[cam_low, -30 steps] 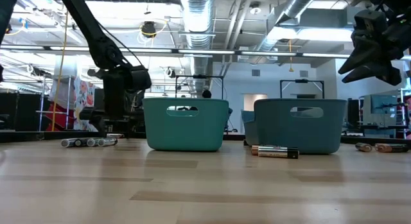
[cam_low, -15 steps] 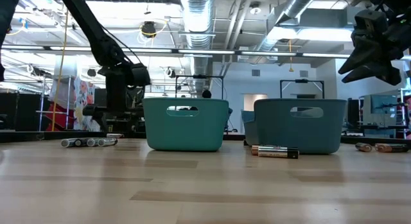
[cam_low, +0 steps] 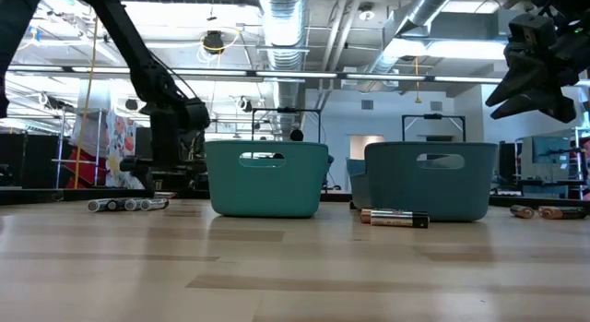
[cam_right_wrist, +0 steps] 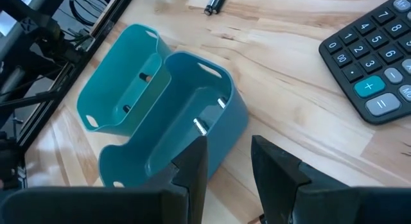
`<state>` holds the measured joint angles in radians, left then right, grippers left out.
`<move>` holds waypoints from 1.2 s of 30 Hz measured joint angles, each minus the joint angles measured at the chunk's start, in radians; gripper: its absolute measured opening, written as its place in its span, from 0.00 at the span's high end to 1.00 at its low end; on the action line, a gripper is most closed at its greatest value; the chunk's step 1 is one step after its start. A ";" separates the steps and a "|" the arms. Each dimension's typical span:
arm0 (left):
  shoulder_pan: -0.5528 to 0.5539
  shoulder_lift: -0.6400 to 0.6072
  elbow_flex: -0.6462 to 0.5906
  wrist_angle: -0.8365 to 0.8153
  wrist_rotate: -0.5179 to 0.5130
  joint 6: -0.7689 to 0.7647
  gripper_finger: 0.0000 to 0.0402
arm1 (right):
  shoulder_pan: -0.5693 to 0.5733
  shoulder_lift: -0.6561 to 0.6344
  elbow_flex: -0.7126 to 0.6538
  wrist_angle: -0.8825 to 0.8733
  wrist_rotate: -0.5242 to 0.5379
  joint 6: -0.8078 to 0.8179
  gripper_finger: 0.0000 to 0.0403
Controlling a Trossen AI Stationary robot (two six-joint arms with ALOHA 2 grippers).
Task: Sort batteries
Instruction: Put the silver battery into the blue bin
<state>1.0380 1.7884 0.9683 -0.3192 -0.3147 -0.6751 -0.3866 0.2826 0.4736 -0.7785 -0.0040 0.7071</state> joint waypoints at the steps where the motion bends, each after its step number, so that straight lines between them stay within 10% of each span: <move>1: 0.002 0.013 0.014 -0.014 0.000 0.004 0.21 | 0.000 0.000 0.000 0.002 0.000 0.003 0.66; 36: 0.041 0.079 0.143 -0.238 0.087 0.157 0.28 | 0.000 0.000 0.000 0.002 0.000 0.052 0.66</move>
<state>1.0786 1.8675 1.1115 -0.5569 -0.2280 -0.5186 -0.3866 0.2827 0.4736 -0.7765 -0.0040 0.7588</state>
